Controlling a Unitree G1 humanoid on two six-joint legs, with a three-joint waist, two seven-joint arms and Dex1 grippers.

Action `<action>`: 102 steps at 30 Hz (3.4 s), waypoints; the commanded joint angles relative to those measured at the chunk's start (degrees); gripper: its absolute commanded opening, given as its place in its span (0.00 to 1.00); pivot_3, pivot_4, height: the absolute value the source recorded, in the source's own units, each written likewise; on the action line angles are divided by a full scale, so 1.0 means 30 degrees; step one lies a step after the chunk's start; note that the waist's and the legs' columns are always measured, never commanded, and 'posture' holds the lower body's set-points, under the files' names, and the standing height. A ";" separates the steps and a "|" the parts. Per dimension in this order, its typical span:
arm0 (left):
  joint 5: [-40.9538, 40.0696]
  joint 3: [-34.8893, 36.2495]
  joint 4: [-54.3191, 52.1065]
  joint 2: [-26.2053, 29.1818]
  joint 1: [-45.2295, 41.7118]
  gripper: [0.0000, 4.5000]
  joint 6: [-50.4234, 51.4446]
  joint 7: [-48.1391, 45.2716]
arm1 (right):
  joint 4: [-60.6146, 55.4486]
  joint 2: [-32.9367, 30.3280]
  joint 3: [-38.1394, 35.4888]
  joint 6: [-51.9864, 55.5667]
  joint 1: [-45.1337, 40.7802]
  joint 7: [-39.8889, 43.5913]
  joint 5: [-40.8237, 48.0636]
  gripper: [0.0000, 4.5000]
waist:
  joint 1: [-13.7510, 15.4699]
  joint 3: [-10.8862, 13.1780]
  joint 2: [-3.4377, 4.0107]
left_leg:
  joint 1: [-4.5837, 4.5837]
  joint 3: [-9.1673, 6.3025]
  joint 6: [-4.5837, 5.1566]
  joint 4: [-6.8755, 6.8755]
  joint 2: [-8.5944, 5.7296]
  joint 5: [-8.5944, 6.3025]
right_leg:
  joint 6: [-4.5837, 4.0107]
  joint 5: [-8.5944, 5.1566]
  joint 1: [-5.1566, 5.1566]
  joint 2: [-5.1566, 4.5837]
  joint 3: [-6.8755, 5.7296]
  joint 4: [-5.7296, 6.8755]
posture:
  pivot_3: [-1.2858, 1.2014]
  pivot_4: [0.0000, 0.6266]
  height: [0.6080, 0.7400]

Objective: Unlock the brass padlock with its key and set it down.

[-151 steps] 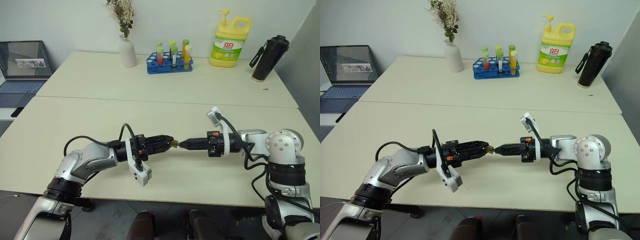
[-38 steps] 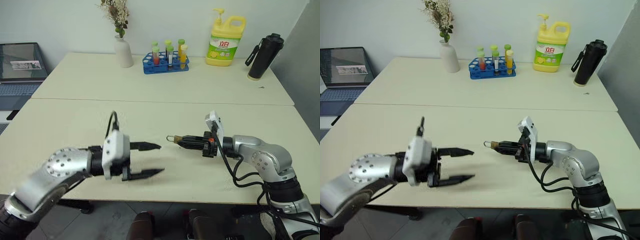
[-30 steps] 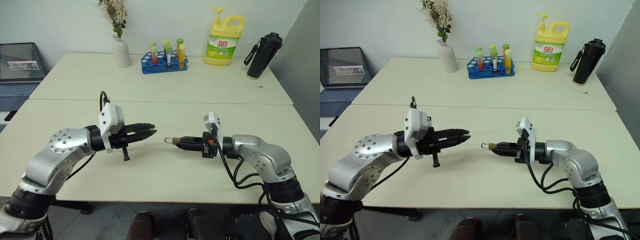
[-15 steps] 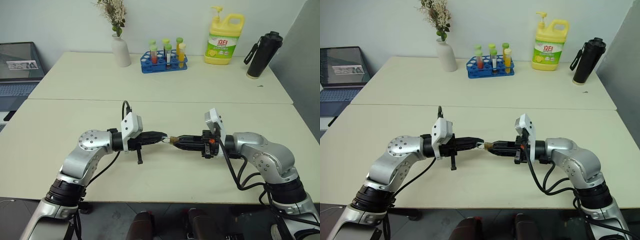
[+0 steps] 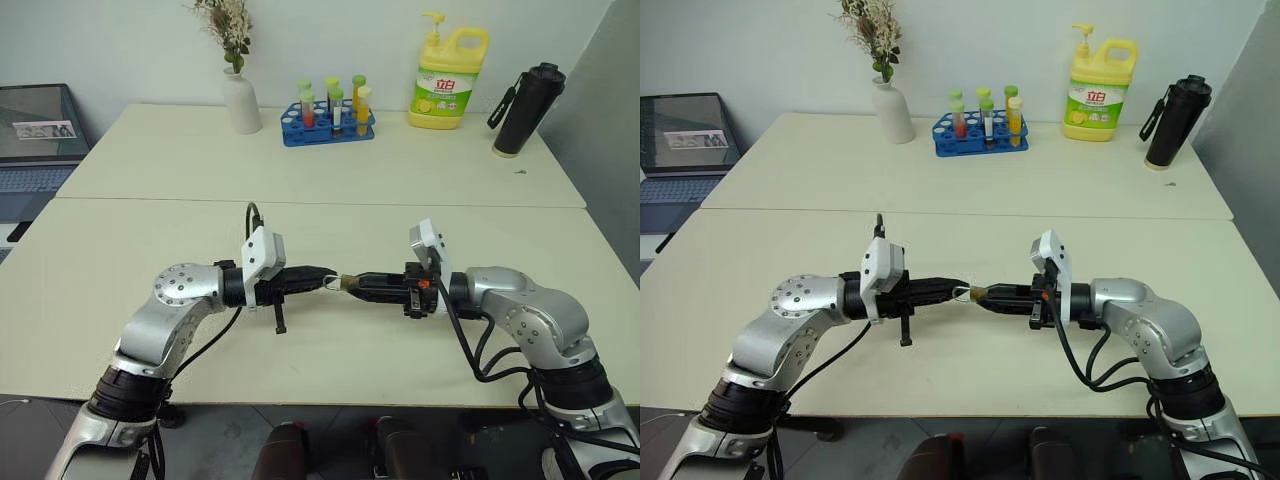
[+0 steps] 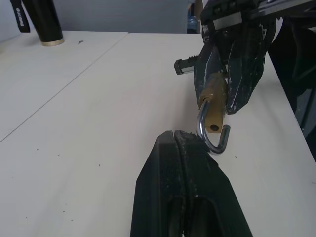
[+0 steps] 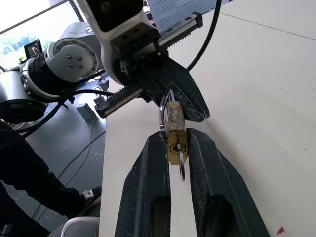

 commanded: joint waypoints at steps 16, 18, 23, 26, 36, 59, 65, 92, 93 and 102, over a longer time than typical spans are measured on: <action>-0.2649 0.1524 -0.2705 0.0199 0.0209 0.00 0.3201 0.0097 | -0.0021 -0.0177 -0.0344 -0.0231 -0.0162 0.0227 0.0133 0.04 | 0.0003 0.0000 0.0000 | -0.0001 -0.0004 0.0000 0.0004 -0.0002 0.0000 | 0.0001 0.0000 0.0001 -0.0003 -0.0004 0.0003 | 0.52 0.24 1.00; -0.2949 0.1651 -0.2809 0.0220 0.0130 0.00 0.3548 0.0218 | -0.0056 -0.0194 -0.0315 -0.0228 -0.0111 0.0245 0.0128 0.04 | 0.0003 0.0000 0.0000 | 0.0000 -0.0002 -0.0001 0.0004 -0.0005 0.0000 | 0.0002 0.0000 0.0001 -0.0002 -0.0001 0.0003 | 0.52 0.24 1.00; -0.2977 0.1725 -0.2771 0.0199 0.0018 0.00 0.3708 0.0401 | -0.0107 -0.0232 -0.0216 -0.0201 -0.0068 0.0332 0.0143 0.04 | 0.0004 0.0000 0.0000 | 0.0001 -0.0004 0.0000 0.0004 -0.0006 0.0001 | 0.0001 0.0000 0.0000 0.0000 -0.0004 0.0003 | 0.52 0.24 1.00; -0.2799 0.1719 -0.2606 0.0141 -0.0017 0.00 0.3589 0.0532 | -0.0163 -0.0275 -0.0182 -0.0182 -0.0036 0.0406 0.0161 0.04 | 0.0004 0.0000 0.0000 | 0.0000 -0.0002 -0.0001 0.0005 -0.0006 0.0001 | 0.0001 0.0000 0.0000 -0.0001 -0.0001 0.0003 | 0.52 0.24 1.00; -0.2319 0.1636 -0.2125 -0.0181 -0.0254 0.00 0.3074 0.0810 | -0.0284 -0.0374 -0.0022 -0.0239 0.0119 0.0618 0.0068 0.04 | 0.0006 0.0000 0.0000 | 0.0000 0.0001 -0.0001 0.0005 -0.0010 0.0001 | 0.0001 0.0000 0.0000 -0.0001 -0.0001 0.0003 | 0.52 0.24 1.00; 0.5338 0.2524 -0.0504 0.2120 0.1918 0.48 -0.9006 0.0506 | 0.0563 -0.0692 -0.0540 0.0200 0.0013 0.0301 -0.0013 0.04 | 0.0008 0.0000 0.0001 | 0.0005 0.0018 -0.0002 0.0001 -0.0007 0.0001 | -0.0088 0.0050 -0.0006 -0.0001 0.0006 0.0000 | 0.52 0.24 1.00; 0.6528 0.1687 -0.0012 0.2668 0.3826 0.91 -1.2923 -0.0350 | 0.0384 -0.1003 -0.0139 0.2504 -0.0214 0.0020 0.0699 0.04 | 0.0012 0.0000 0.0001 | 0.0001 0.0040 0.0000 -0.0002 -0.0001 0.0000 | -0.0090 0.0052 -0.0010 -0.0074 0.0014 -0.0004 | 0.52 0.24 1.00; 0.6616 0.0072 0.0307 0.2111 0.4878 0.99 -1.2497 -0.0311 | 0.0708 0.1889 -0.1070 0.9838 -0.0112 -0.7594 0.0417 0.41 | -0.0024 -0.0002 -0.0001 | -0.0001 0.0029 0.0001 -0.0003 0.0005 0.0000 | -0.0005 0.0004 -0.0012 -0.0083 0.0005 0.0006 | 0.52 0.24 1.00; 0.6595 0.0090 0.0259 0.2116 0.4942 0.99 -1.2463 -0.0274 | 0.0518 0.1672 -0.1278 1.0022 0.0023 -0.7586 0.0516 0.49 | -0.0021 -0.0002 -0.0001 | -0.0001 0.0027 0.0001 -0.0003 0.0005 0.0000 | -0.0005 0.0004 -0.0012 -0.0083 0.0004 0.0006 | 0.52 0.24 1.00; 0.5676 0.0985 -0.1243 0.2911 0.6104 0.99 -0.7280 0.0594 | -0.1255 -0.4584 0.0374 0.1132 0.2177 -0.2437 -0.3072 0.98 | 0.0004 -0.0003 -0.0001 | -0.0008 0.0039 0.0003 0.0007 -0.0032 -0.0001 | 0.0017 0.0002 -0.0006 -0.0084 -0.0005 -0.0018 | 0.52 0.24 1.00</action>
